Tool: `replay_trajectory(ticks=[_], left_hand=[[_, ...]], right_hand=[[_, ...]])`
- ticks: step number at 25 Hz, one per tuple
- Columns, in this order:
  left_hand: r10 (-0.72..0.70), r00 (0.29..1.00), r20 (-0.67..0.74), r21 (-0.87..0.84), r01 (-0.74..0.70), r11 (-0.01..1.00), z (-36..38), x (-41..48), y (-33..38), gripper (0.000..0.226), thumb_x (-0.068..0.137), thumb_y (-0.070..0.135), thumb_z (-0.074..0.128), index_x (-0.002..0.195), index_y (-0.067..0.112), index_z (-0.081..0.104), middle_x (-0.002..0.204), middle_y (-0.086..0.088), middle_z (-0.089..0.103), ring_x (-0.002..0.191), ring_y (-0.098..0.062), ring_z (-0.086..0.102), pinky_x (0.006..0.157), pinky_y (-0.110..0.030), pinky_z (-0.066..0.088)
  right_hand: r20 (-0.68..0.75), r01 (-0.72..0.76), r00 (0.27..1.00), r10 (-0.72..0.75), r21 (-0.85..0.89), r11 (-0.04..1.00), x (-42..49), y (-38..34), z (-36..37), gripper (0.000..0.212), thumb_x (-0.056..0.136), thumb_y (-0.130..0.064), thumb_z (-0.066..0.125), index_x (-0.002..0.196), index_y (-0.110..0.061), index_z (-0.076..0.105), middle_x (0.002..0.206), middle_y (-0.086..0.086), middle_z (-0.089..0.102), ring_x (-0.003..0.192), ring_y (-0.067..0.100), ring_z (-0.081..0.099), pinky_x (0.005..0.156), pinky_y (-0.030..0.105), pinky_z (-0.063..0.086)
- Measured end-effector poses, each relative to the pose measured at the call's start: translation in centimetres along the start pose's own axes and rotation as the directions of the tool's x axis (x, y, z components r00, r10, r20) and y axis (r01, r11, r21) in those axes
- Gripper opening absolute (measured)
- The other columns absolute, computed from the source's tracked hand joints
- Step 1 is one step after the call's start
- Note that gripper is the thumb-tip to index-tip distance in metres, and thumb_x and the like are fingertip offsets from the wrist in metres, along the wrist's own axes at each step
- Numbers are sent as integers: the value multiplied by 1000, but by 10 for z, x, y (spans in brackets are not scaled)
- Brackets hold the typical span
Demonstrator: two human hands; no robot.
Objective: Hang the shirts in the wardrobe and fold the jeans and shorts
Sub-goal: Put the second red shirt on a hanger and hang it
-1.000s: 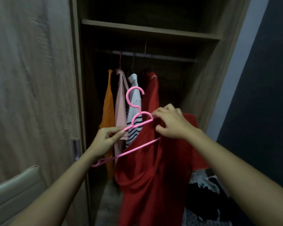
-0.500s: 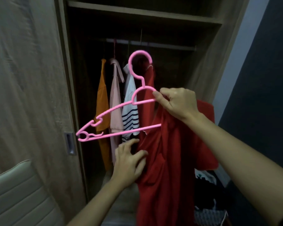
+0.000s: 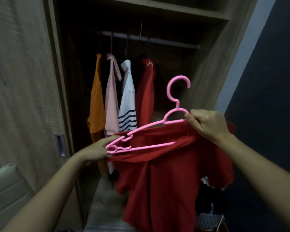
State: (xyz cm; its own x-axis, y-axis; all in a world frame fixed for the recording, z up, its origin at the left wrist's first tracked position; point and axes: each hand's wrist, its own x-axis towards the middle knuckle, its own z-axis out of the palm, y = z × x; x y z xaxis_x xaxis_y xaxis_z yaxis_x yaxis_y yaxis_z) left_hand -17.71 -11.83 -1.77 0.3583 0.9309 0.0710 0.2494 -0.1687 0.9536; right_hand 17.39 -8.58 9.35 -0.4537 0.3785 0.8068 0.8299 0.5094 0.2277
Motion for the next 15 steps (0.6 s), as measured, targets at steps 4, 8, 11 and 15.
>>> replay_trajectory(ticks=[4,8,11,15], left_hand=[[-86,995,48,29,85,996,-27,-6,27,67,48,10,67,108,41,67,101,-6,61,79,-16,55,57,-18,45],[-88,996,-14,57,89,994,-45,-24,39,59,49,9,67,99,39,72,93,-7,63,73,-19,53,55,-19,47],[-120,978,-170,53,131,990,-61,-34,46,69,58,0,68,123,21,61,104,-5,66,77,-9,64,65,-22,55],[-78,908,-412,428,268,863,-60,-31,70,70,63,16,68,131,16,55,114,-10,56,105,-27,61,84,-30,49]], right_hand=[[-21,-159,987,159,13,987,-8,-1,18,66,94,-58,18,58,-12,48,52,2,54,48,25,57,43,23,29],[-31,-141,989,142,48,989,2,-12,24,63,95,-56,20,58,-13,47,53,2,54,47,24,56,41,26,33],[-12,-20,1000,20,5,1000,5,-24,30,61,97,-54,23,59,-15,49,53,2,54,46,24,58,36,28,36],[83,-104,991,108,-52,993,16,-62,39,60,93,-61,24,66,-16,53,61,3,63,58,28,65,42,29,40]])
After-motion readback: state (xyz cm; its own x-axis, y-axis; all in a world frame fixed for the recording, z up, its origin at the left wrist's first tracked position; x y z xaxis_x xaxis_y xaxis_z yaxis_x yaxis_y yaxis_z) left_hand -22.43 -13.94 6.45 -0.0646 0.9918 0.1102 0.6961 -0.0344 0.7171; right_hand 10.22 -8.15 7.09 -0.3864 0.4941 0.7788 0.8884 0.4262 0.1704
